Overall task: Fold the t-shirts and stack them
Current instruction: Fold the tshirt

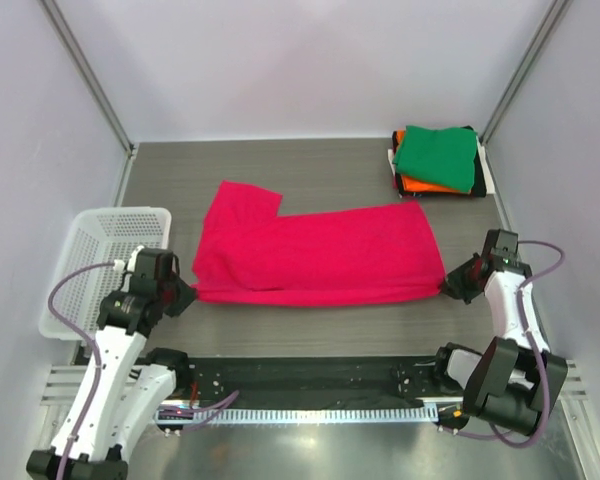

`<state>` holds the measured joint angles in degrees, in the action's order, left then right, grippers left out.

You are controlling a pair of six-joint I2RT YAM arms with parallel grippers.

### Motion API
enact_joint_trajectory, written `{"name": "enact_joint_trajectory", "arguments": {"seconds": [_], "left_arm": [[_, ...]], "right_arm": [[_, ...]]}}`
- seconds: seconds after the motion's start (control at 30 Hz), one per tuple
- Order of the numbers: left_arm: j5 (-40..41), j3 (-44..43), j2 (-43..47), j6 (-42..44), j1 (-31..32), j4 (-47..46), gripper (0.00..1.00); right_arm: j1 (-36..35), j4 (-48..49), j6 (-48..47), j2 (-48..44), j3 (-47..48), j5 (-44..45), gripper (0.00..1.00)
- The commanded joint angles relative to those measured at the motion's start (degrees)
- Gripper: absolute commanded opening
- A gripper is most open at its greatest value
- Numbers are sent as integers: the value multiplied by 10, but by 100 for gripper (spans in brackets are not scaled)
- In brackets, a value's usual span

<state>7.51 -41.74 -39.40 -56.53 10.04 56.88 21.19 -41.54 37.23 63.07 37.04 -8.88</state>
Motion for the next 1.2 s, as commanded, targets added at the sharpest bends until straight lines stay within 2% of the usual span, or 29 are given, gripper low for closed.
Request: {"name": "enact_joint_trajectory", "arguments": {"seconds": [0.0, 0.07, 0.13, 0.17, 0.2, 0.23, 0.27, 0.33, 0.43, 0.57, 0.67, 0.83, 0.9, 0.93, 0.97, 1.0, 1.03, 1.07, 1.17], "left_arm": [[5, -9, 50, -26, -2, 78, 7], [2, -12, 67, -30, -2, 99, 9], [-14, -9, 94, -35, -3, 121, 14], [-20, -9, 105, -37, -3, 125, 17], [-29, -10, 123, -38, -2, 132, 23], [-31, -14, 129, -35, -3, 145, 45], [-33, -25, 136, -33, -2, 154, 56], [-24, -42, 143, -18, -3, 166, 78], [-5, -83, 127, 12, -2, 159, 84], [4, -116, 24, 69, -2, 73, 84], [14, -134, -48, 98, -3, -24, 83], [39, -195, -269, 167, -2, -191, 80], [44, -251, -345, 188, -4, -233, 79], [45, -274, -417, 206, -5, -262, 79], [44, -330, -463, 210, -12, -270, 78], [41, -362, -500, 212, -17, -273, 77], [27, -395, -581, 219, -22, -273, 75], [22, -459, -617, 222, -28, -274, 74], [-1, -576, -746, 230, -38, -264, 72]], "right_arm": [[10, -5, 21, -48, -6, -17, 1], [15, -20, 26, -69, -11, -17, 2], [18, -30, 28, -81, -17, -19, 17], [18, -33, 28, -87, -16, -21, 31], [19, -37, 36, -89, -14, -18, 54], [19, -44, 42, -92, -14, -18, 95], [19, -47, 44, -95, -12, -24, 100], [19, -50, 50, -99, -2, -19, 99], [19, -49, 41, -106, 18, -4, 99], [19, -32, 4, -107, 41, -16, 100], [15, -20, -9, -110, 53, -35, 100], [-8, 14, -1, -124, 43, -67, 98], [-25, 25, -2, -127, 38, -68, 98], [-32, 30, -8, -124, 37, -66, 98], [-39, 32, -13, -119, 37, -58, 98], [-56, 32, -17, -117, 38, -55, 98], [-63, 35, -24, -117, 39, -52, 98], [-71, 37, -28, -113, 40, -47, 98], [-91, 36, -44, -110, 46, -43, 98]]}}
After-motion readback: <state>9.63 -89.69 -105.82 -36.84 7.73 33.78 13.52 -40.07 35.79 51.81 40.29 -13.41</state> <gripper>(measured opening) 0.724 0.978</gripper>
